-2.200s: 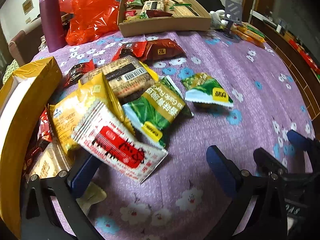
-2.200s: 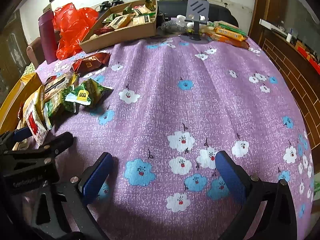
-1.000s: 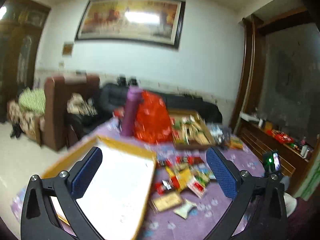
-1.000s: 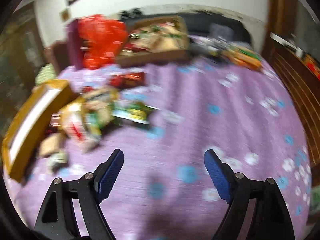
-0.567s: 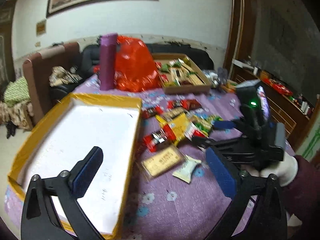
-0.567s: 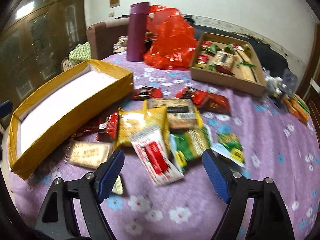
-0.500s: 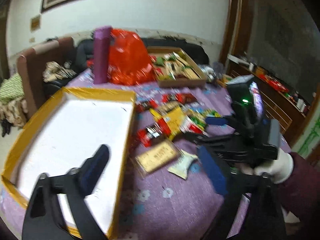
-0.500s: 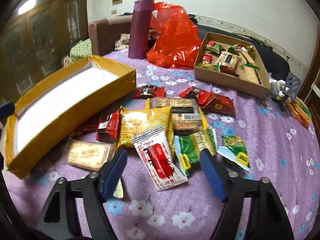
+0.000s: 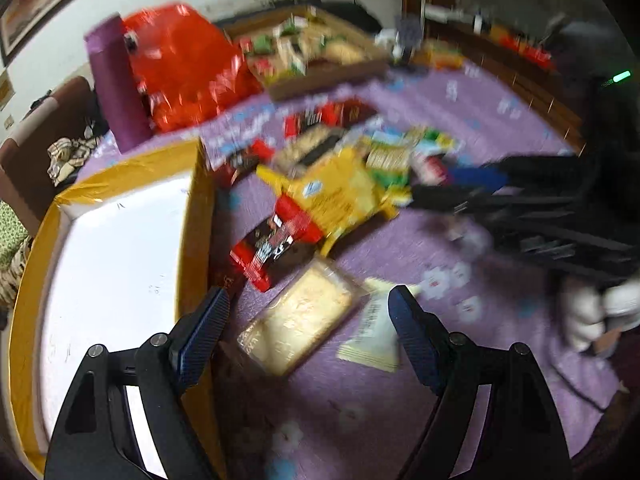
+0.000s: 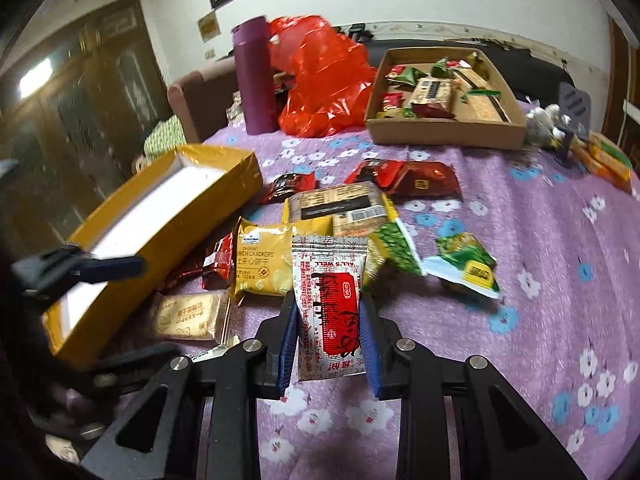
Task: Organize snacks
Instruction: 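Grasp the cream wafer pack with the left gripper while the right gripper grasps the red-and-white packet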
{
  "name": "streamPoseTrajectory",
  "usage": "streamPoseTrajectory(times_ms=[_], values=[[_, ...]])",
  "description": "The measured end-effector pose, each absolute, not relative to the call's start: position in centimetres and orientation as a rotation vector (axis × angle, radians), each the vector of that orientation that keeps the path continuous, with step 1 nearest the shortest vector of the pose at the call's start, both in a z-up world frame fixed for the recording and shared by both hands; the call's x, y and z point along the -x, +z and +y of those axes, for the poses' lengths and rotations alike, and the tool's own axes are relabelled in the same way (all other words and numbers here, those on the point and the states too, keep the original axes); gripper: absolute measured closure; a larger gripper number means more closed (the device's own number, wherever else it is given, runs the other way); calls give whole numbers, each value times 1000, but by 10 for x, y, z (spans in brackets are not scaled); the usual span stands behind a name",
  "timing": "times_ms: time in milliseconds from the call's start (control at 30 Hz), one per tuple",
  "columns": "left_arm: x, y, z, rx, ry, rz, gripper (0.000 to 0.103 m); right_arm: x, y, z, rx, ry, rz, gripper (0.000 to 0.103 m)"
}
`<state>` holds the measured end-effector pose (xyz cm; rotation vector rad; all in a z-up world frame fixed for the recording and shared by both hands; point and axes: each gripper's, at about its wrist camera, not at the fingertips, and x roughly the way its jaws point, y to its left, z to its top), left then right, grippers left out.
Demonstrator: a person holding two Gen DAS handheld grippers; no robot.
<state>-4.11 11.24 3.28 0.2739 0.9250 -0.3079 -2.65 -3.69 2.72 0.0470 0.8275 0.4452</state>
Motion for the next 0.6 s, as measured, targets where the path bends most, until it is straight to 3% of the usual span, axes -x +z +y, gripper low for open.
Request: streamPoseTrajectory(times_ms=[100,133,167,600], values=[[32,25,112,-310,-288,976,25,24,24,-42,-91,462,845,74],[30,24,113,-290,-297,1011,42,23,23,-43,-104,470,852,74],[29,24,112,-283,-312,1029,51,23,23,-44,-110,475,856,74],[45,18,96,-443,-316,1024,51,30,28,-49,-150,504,842,74]])
